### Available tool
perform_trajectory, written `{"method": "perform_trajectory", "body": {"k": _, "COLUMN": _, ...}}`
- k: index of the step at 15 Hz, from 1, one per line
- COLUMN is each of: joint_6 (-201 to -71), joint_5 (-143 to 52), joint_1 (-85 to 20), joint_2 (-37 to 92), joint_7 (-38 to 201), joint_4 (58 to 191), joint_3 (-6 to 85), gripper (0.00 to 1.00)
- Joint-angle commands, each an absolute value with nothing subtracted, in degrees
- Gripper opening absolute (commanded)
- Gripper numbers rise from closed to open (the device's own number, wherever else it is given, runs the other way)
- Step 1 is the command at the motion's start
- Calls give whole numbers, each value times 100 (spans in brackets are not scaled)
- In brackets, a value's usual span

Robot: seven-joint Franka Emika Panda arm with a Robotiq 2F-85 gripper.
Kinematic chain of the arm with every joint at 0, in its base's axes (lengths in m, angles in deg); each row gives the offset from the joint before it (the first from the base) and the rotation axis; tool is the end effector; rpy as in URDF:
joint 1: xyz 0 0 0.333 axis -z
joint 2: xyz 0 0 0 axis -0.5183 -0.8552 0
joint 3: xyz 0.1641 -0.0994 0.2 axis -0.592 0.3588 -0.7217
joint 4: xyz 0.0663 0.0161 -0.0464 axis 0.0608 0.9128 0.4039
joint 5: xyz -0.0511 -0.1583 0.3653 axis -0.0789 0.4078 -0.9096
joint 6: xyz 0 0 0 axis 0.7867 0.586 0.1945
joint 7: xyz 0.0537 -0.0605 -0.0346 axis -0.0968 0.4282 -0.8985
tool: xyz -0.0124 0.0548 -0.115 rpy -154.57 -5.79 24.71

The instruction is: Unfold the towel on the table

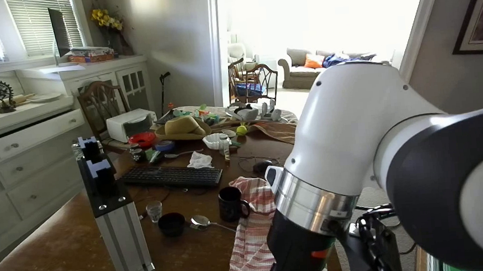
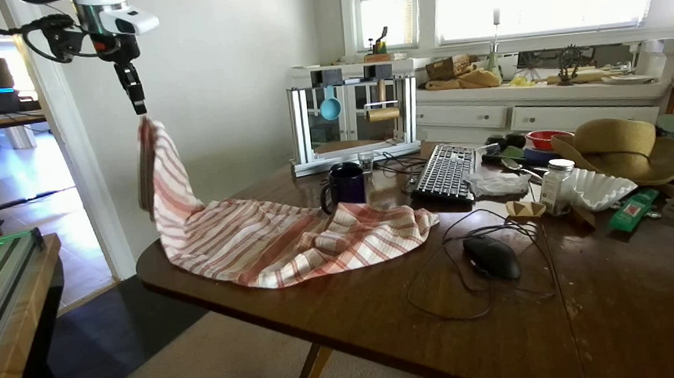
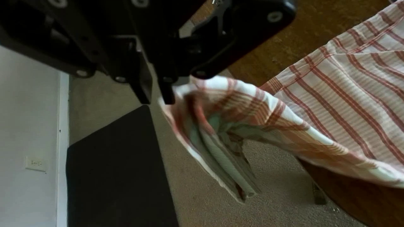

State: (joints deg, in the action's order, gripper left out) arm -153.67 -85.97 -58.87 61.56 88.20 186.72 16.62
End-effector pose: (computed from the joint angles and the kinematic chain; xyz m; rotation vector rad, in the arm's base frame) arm 0.3151 0.3021 0.2811 -2.7723 -0.1065 -0.1333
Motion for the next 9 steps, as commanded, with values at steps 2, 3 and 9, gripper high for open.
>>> {"method": "perform_trajectory", "body": {"k": 2, "joint_6": -15382, "joint_5": -8847, "joint_1": -5797, "joint_2": 6023, "joint_7": 8537, "joint_4": 18357, "joint_3": 1889, "gripper": 53}}
{"method": "perform_trajectory", "body": {"k": 3, "joint_6": -15366, "joint_5": -8745, "joint_1": -5710, "joint_2": 6085, "joint_7": 8609, "joint_4": 18308, "joint_3": 1914, "gripper": 62}}
{"method": "perform_trajectory", "body": {"k": 9, "joint_6": -15438, "joint_5": -7602, "joint_1": -4809, "joint_2": 6152, "joint_7": 9158, "joint_4": 18312, "joint_3": 1977, "gripper": 100}}
